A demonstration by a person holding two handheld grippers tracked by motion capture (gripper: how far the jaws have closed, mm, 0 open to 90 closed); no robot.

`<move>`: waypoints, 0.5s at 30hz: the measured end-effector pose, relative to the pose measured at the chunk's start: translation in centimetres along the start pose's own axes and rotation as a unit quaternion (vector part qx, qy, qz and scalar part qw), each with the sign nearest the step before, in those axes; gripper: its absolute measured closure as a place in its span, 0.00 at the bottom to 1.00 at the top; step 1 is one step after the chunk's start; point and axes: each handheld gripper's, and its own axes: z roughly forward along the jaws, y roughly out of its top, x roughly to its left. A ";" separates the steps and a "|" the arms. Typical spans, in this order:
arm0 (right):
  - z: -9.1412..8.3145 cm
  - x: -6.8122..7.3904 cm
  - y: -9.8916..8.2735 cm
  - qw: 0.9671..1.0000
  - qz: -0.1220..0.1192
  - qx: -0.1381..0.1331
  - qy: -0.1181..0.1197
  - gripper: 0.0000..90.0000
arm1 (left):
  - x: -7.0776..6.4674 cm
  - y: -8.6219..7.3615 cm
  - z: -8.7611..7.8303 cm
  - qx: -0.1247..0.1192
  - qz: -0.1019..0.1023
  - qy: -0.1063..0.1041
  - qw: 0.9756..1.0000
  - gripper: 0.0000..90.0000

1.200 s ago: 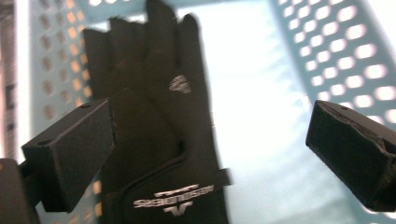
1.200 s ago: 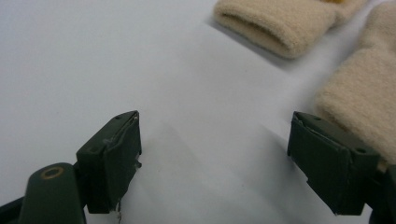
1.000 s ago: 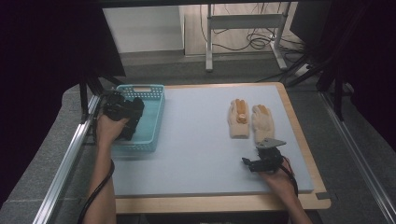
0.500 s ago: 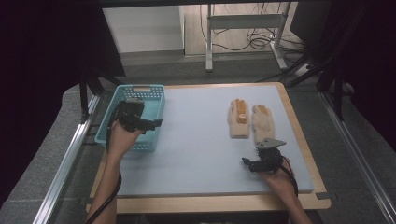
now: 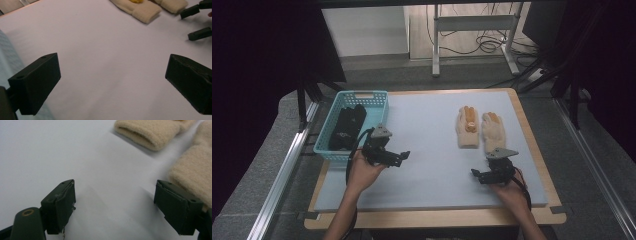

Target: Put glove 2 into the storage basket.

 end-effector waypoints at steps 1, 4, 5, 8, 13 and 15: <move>0.0 0.0 0.0 1.000 0.000 0.000 0.000 0.19 | 0.0 0.0 0.0 0.000 0.000 0.000 1.000 0.01; 0.0 0.0 0.0 1.000 -0.001 0.000 0.000 0.19 | -1.7 -2.2 1.2 0.005 0.001 -0.002 1.000 0.01; 0.0 0.0 0.0 1.000 -0.001 0.000 0.000 0.19 | -1.7 -2.2 1.2 0.005 0.001 -0.002 1.000 0.01; 0.0 0.0 0.0 1.000 0.000 -0.001 0.000 0.19 | -2.6 -3.8 2.3 0.025 0.011 0.005 1.000 0.00; 0.0 0.0 0.0 1.000 -0.001 -0.001 -0.001 0.19 | -2.9 -5.9 3.9 0.050 0.009 0.020 0.998 0.00; 0.0 0.0 0.0 1.000 -0.001 -0.001 -0.001 0.19 | -2.9 -6.1 4.0 0.053 0.009 0.026 0.998 0.00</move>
